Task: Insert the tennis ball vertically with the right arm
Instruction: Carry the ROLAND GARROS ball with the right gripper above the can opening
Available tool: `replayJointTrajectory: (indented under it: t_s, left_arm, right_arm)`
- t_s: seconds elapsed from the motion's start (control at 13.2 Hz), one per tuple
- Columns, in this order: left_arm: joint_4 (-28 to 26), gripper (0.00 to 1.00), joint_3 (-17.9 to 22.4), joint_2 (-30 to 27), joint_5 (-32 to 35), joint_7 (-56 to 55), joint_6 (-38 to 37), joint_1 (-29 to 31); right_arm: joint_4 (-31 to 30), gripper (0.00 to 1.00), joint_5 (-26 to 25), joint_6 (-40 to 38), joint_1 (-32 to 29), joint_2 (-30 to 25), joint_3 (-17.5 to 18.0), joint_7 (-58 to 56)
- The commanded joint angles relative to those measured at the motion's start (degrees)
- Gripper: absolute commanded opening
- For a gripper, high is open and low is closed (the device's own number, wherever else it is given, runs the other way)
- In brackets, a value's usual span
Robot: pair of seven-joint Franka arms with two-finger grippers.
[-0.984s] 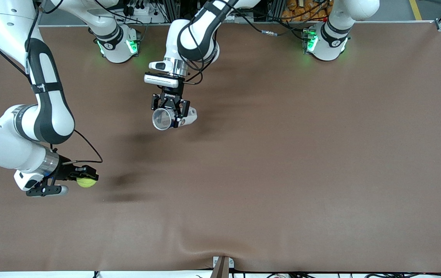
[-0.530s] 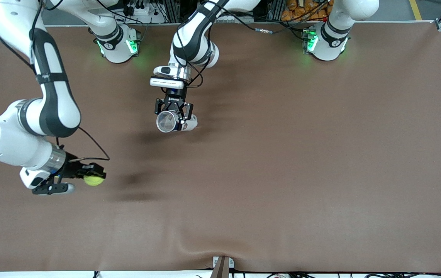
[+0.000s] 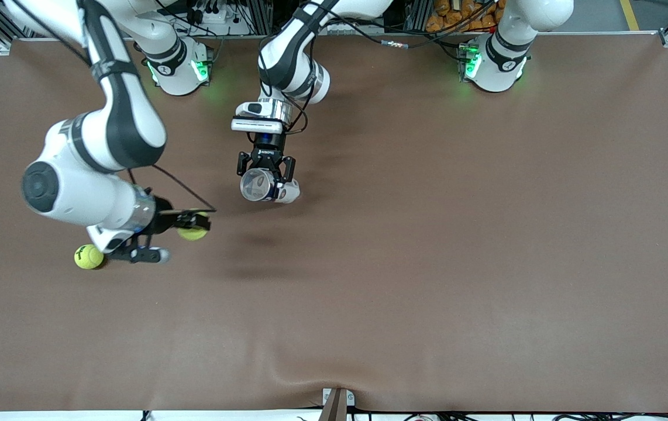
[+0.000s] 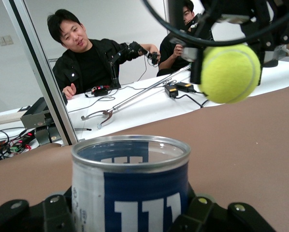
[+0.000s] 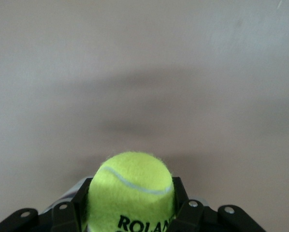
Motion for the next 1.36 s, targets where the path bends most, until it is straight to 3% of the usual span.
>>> replayJointTrajectory:
  t_s: [0.0, 0.68, 0.98, 1.14, 1.21, 1.29]
  left_arm:
    - [0.8, 0.75, 1.0, 2.0, 4.8, -7.5, -2.1, -1.1]
    - [0.3, 0.76, -2.3, 3.5, 18.1, -23.2, -9.1, -1.1]
    - [0.2, 0.76, -3.2, 3.9, 19.1, -25.1, -10.7, -1.1]
    - [0.2, 0.76, -4.1, 4.0, 20.3, -26.8, -12.1, -1.0]
    - [0.2, 0.77, -4.1, 3.9, 20.4, -26.8, -12.1, -1.0]
    - [0.2, 0.77, -4.1, 4.0, 20.5, -26.8, -12.1, -1.0]
  right_arm:
    - [-0.6, 0.27, 0.3, -3.9, 2.6, -2.9, -0.5, 6.0]
    - [-0.6, 0.25, 1.0, -5.6, 10.1, -3.3, 0.0, 11.2]
    - [-1.3, 0.28, 1.0, -5.5, 11.0, -3.1, -0.1, 11.1]
    - [-1.9, 0.41, 1.0, -5.4, 11.5, -2.9, -0.1, 11.1]
    - [-1.9, 0.57, 1.0, -5.3, 11.5, -2.8, -0.1, 11.2]
    - [-1.9, 0.90, 1.0, -5.1, 11.5, -2.7, -0.1, 12.6]
